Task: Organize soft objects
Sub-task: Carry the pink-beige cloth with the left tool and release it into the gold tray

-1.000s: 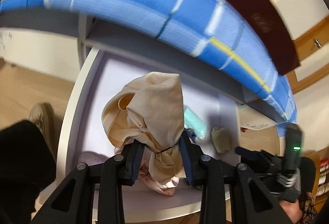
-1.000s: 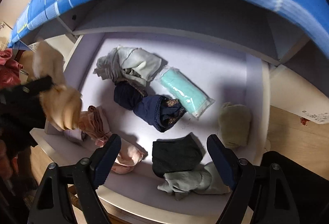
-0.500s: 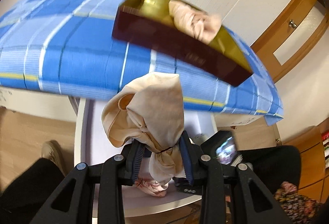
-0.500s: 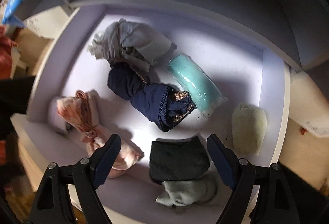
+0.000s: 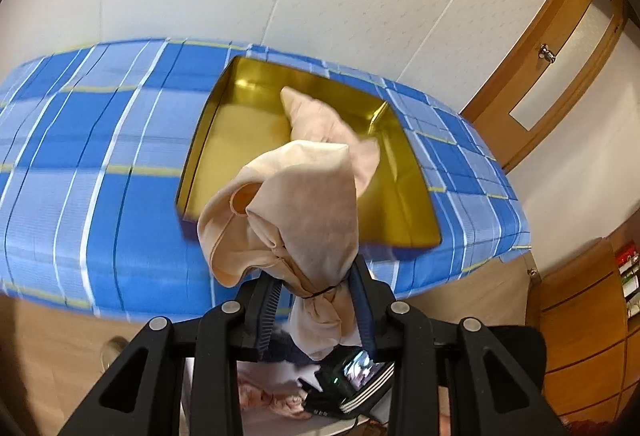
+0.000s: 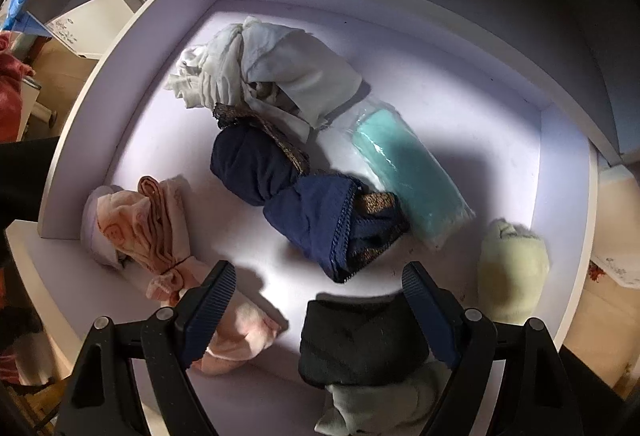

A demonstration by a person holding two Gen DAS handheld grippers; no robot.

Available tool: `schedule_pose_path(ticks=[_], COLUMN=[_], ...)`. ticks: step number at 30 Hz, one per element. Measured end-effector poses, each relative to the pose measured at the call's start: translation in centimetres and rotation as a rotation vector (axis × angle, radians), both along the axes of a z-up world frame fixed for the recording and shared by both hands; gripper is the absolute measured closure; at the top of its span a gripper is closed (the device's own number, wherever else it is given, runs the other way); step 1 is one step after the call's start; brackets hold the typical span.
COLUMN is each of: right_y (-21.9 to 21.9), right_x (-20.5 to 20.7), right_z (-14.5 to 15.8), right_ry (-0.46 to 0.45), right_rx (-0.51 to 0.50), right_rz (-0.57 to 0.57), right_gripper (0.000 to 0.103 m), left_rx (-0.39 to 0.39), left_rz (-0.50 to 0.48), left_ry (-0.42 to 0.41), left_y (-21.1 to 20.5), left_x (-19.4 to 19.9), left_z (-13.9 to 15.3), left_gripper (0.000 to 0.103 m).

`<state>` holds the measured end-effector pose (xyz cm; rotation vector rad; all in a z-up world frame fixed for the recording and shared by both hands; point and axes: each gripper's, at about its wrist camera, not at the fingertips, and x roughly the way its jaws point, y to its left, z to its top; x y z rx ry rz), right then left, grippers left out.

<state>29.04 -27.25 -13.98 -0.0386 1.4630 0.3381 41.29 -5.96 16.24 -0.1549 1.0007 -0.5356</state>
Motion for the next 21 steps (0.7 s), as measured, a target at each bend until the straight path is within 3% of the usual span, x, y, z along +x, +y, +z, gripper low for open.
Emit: schedule_pose_path(ticks=[9, 21], right_y=[1.2, 3.8], right_x=[2.1, 3.6], right_z=[-1.6, -4.1], right_ry=[0.009, 0.030], right_rx=[0.031, 0.056], right_rz=[0.007, 0.020], right_gripper=[0.017, 0.017], left_rx=[0.089, 0.287], left_rz=[0.005, -0.026], left_ry=[0.044, 0.077], left_y=[-2.6, -7.2], left_x=[8.7, 18.1], left_z=[0.2, -4.3], left_gripper=[0.070, 0.070])
